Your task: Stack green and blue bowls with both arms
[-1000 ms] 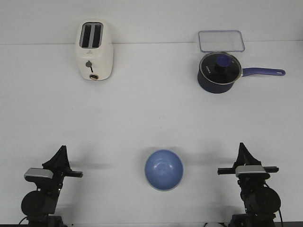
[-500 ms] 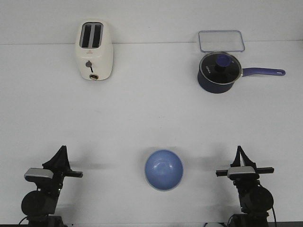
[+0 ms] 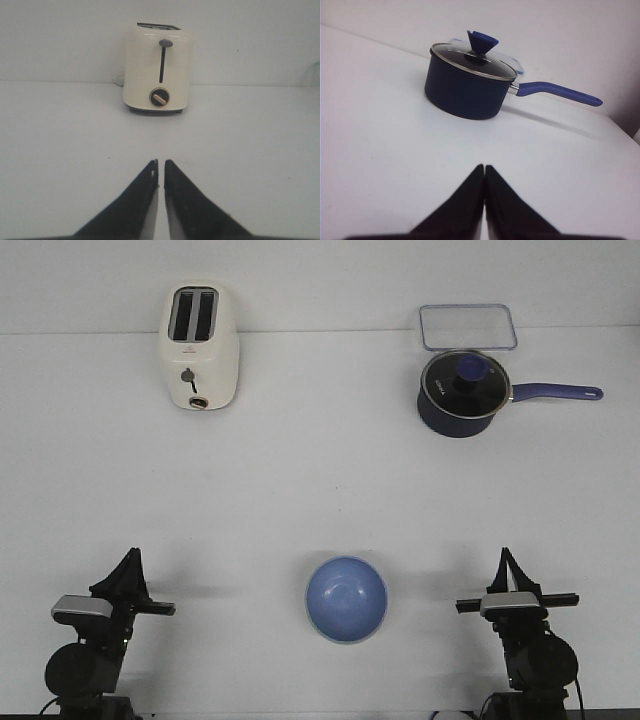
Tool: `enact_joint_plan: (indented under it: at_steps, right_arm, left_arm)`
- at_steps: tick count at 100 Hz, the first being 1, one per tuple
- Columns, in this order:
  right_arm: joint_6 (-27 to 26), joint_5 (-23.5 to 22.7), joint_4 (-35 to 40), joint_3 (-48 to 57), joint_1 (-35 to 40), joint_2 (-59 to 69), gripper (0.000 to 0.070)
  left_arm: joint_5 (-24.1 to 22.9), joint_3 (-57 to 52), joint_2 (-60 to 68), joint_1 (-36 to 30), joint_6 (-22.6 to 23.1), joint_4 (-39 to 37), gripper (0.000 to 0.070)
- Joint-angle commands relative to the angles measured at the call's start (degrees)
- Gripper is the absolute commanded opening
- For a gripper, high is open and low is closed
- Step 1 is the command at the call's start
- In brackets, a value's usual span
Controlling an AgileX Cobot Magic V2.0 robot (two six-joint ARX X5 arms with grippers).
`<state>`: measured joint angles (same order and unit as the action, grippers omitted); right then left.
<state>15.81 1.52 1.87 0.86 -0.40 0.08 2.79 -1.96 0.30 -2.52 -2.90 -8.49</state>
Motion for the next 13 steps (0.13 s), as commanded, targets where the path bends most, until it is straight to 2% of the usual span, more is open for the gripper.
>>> enact_joint_plan:
  at_steps: [1,13]
  right_arm:
    - [0.11,0.0,-0.83,-0.11,0.07,0.0,0.0]
    - [0.11,0.0,-0.83,-0.11,0.07,0.0,0.0]
  left_arm:
    - [0.02,1.11,-0.07,0.0,-0.24,-0.57,0.0014]
    - [0.02,1.11,-0.07,0.0,-0.24,-0.57,0.0014]
